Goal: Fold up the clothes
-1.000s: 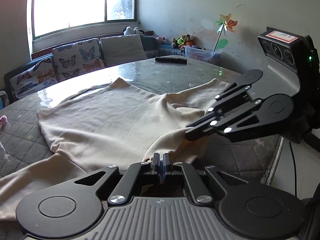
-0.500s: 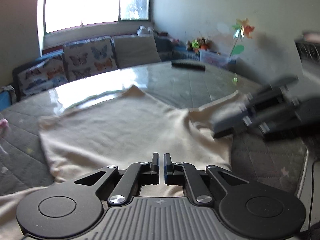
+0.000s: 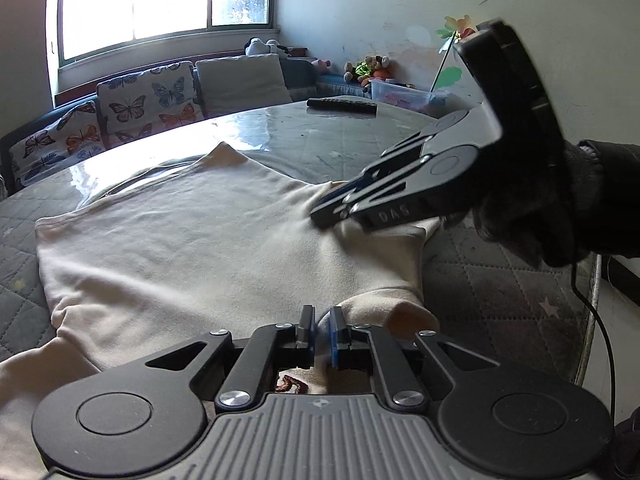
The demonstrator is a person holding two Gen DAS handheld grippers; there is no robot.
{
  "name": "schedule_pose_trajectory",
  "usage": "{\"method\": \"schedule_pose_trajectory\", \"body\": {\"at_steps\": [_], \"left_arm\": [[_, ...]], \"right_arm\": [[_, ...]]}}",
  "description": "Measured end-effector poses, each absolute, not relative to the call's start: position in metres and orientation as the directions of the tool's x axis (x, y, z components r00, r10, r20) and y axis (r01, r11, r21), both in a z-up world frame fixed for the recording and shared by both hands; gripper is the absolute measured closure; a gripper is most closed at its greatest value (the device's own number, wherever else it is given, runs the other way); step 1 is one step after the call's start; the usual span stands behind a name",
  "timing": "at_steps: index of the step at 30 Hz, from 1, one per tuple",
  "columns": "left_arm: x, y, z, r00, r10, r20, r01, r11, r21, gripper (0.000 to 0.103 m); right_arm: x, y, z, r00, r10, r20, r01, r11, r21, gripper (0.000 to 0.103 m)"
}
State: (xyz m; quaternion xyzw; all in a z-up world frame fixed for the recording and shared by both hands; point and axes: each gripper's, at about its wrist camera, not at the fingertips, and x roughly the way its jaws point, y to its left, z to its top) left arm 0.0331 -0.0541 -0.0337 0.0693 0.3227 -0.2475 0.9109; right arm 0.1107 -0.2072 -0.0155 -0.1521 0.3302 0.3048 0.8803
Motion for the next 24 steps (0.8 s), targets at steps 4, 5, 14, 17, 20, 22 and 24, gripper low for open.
{"method": "schedule_pose_trajectory", "body": {"at_steps": [4,5,14,17,20,22,24], "left_arm": [[0.033,-0.053,-0.034,0.668,-0.411,-0.62,0.496,0.868,-0.041,0.094],[0.033,-0.053,-0.034,0.669,-0.411,-0.62,0.496,0.868,-0.041,0.094],[0.033,-0.052,-0.033,0.669,-0.413,-0.618,0.501,0.865,-0.037,0.093],[0.032,-0.053,-0.034,0.669,-0.414,-0.618,0.502,0.864,-0.036,0.091],[0.032,-0.054,-0.033,0.669,-0.412,-0.619,0.503,0.864,-0.032,0.09],[0.032,-0.055,-0.033,0.669,-0.411,-0.619,0.503,0.864,-0.03,0.089],[0.032,-0.056,-0.033,0.669,-0.41,-0.62,0.502,0.864,-0.029,0.089]], "right_arm": [[0.116,-0.226,-0.011,0.633,0.407,-0.659,-0.586,0.807,-0.065,0.086],[0.117,-0.232,-0.009,0.638,0.407,-0.654,-0.573,0.818,-0.05,0.084],[0.109,-0.324,-0.01,0.738,0.198,-0.645,-0.293,0.955,-0.042,0.067],[0.107,-0.358,-0.013,0.753,0.11,-0.649,-0.183,0.982,-0.046,0.066],[0.106,-0.386,-0.015,0.759,0.04,-0.65,-0.091,0.995,-0.045,0.058],[0.108,-0.399,-0.019,0.752,0.016,-0.659,-0.058,0.997,-0.042,0.057],[0.11,-0.402,-0.022,0.745,0.018,-0.667,-0.049,0.998,-0.028,0.058]]}}
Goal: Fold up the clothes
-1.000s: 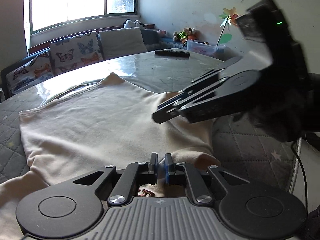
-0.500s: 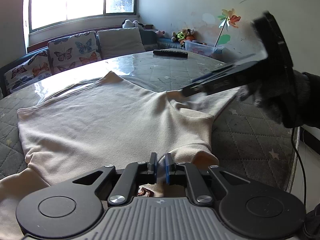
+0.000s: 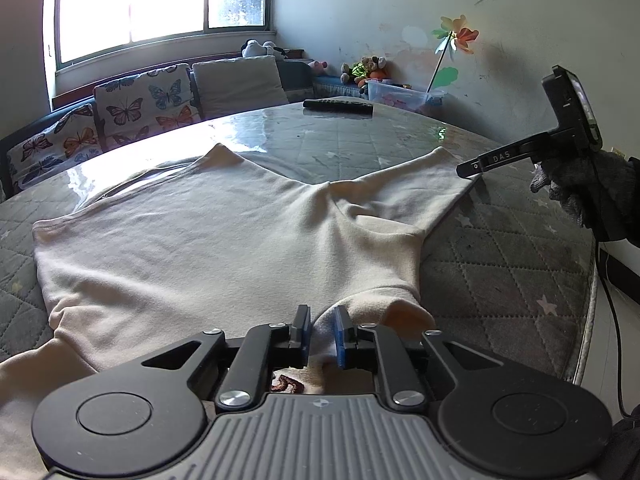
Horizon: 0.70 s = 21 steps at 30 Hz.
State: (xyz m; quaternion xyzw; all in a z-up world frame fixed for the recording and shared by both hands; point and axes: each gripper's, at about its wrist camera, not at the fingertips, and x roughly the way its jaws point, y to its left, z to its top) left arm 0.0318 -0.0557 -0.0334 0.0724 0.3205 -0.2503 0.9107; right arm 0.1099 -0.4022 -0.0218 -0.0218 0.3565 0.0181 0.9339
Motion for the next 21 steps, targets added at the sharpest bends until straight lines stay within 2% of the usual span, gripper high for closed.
{"method": "schedule_pose_trajectory", "body": {"at_steps": [6,7,8,10,11,21], "left_arm": [[0.032,-0.056,-0.034,0.669,-0.407,-0.621,0.503,0.864,-0.025,0.088],[0.031,-0.056,-0.034,0.67,-0.407,-0.621,0.503,0.864,-0.025,0.088],[0.031,-0.056,-0.034,0.67,-0.407,-0.621,0.504,0.864,-0.023,0.088],[0.031,-0.057,-0.034,0.67,-0.408,-0.621,0.505,0.863,-0.022,0.088],[0.031,-0.057,-0.034,0.669,-0.408,-0.621,0.505,0.863,-0.022,0.088],[0.029,-0.058,-0.034,0.67,-0.406,-0.622,0.518,0.855,-0.001,0.088]], "right_arm": [[0.119,-0.4,-0.024,0.743,0.029,-0.668,-0.052,0.999,-0.015,0.061],[0.119,-0.399,-0.024,0.743,0.03,-0.668,-0.055,0.998,-0.017,0.064],[0.119,-0.397,-0.023,0.742,0.035,-0.67,-0.064,0.998,-0.019,0.075],[0.118,-0.393,-0.021,0.739,0.043,-0.672,-0.081,0.996,-0.024,0.082],[0.118,-0.39,-0.021,0.741,0.038,-0.671,-0.086,0.996,-0.038,0.091],[0.145,-0.384,-0.01,0.786,-0.053,-0.616,-0.088,0.977,-0.197,0.094]]}}
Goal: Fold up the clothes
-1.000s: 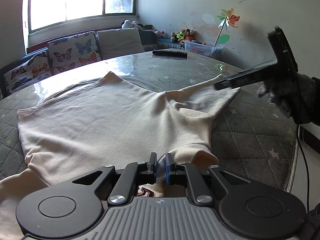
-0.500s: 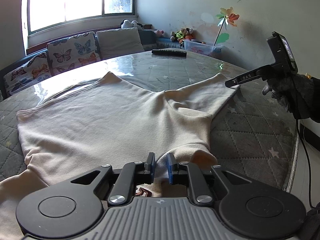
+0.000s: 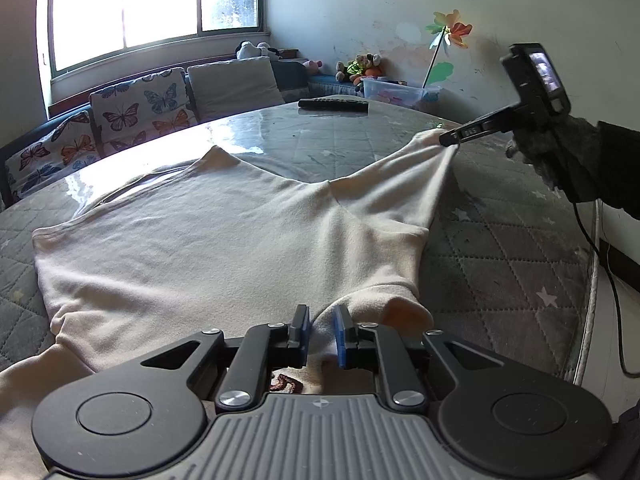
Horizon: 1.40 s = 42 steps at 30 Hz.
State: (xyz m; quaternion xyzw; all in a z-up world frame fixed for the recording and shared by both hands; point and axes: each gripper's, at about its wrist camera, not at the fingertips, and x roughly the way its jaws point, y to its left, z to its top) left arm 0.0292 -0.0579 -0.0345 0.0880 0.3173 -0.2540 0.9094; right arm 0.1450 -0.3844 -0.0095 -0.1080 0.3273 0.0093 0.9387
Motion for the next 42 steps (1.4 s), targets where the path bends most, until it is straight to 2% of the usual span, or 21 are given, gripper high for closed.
{"method": "schedule_pose_trajectory", "body": {"at_steps": [4,6,7,8,11,13,15,20,24,31,38,40,42], "left_arm": [[0.03,-0.058,-0.035,0.669,-0.406,-0.622,0.517,0.856,-0.003,0.088],[0.031,-0.057,-0.035,0.669,-0.408,-0.622,0.517,0.856,-0.005,0.087],[0.032,-0.057,-0.035,0.668,-0.409,-0.622,0.515,0.857,-0.011,0.086],[0.032,-0.056,-0.034,0.666,-0.411,-0.622,0.513,0.858,-0.018,0.085],[0.031,-0.055,-0.031,0.669,-0.408,-0.621,0.5,0.866,-0.03,0.078],[0.027,-0.05,-0.027,0.683,-0.403,-0.61,0.486,0.873,-0.032,0.067],[0.024,-0.042,-0.021,0.696,-0.398,-0.597,0.465,0.884,-0.047,0.067],[0.023,-0.007,-0.012,0.744,-0.334,-0.579,0.36,0.93,-0.073,0.066],[0.03,0.031,-0.015,0.774,-0.229,-0.59,0.217,0.972,-0.092,0.067],[0.019,0.105,-0.024,0.788,0.052,-0.614,-0.114,0.992,-0.062,0.067],[-0.003,0.16,-0.022,0.748,0.321,-0.58,-0.411,0.911,-0.027,0.066],[-0.004,0.174,-0.024,0.721,0.375,-0.583,-0.478,0.878,-0.026,0.057],[-0.001,0.184,-0.026,0.691,0.41,-0.595,-0.511,0.859,-0.002,0.056]], "right_arm": [[0.156,-0.39,-0.027,0.762,-0.046,-0.646,-0.083,0.983,-0.167,0.092],[0.155,-0.391,-0.025,0.765,-0.049,-0.642,-0.072,0.984,-0.161,0.087],[0.154,-0.392,-0.024,0.767,-0.051,-0.64,-0.066,0.985,-0.158,0.081],[0.153,-0.392,-0.021,0.768,-0.054,-0.639,-0.056,0.987,-0.151,0.081],[0.146,-0.39,-0.008,0.789,-0.048,-0.612,-0.058,0.987,-0.152,0.077],[0.142,-0.386,0.003,0.802,-0.012,-0.597,-0.081,0.988,-0.129,0.073],[0.137,-0.375,0.011,0.808,0.038,-0.588,-0.126,0.986,-0.11,0.063],[0.126,-0.335,0.01,0.774,0.188,-0.605,-0.28,0.958,-0.061,0.049],[0.125,-0.31,-0.003,0.742,0.245,-0.624,-0.354,0.934,-0.054,0.046],[0.125,-0.301,-0.021,0.704,0.256,-0.663,-0.36,0.933,-0.021,0.045],[0.125,-0.302,-0.023,0.706,0.24,-0.666,-0.347,0.938,-0.029,0.037],[0.125,-0.302,-0.022,0.707,0.237,-0.666,-0.346,0.938,-0.034,0.036],[0.124,-0.301,-0.022,0.709,0.233,-0.666,-0.343,0.939,-0.037,0.034]]}}
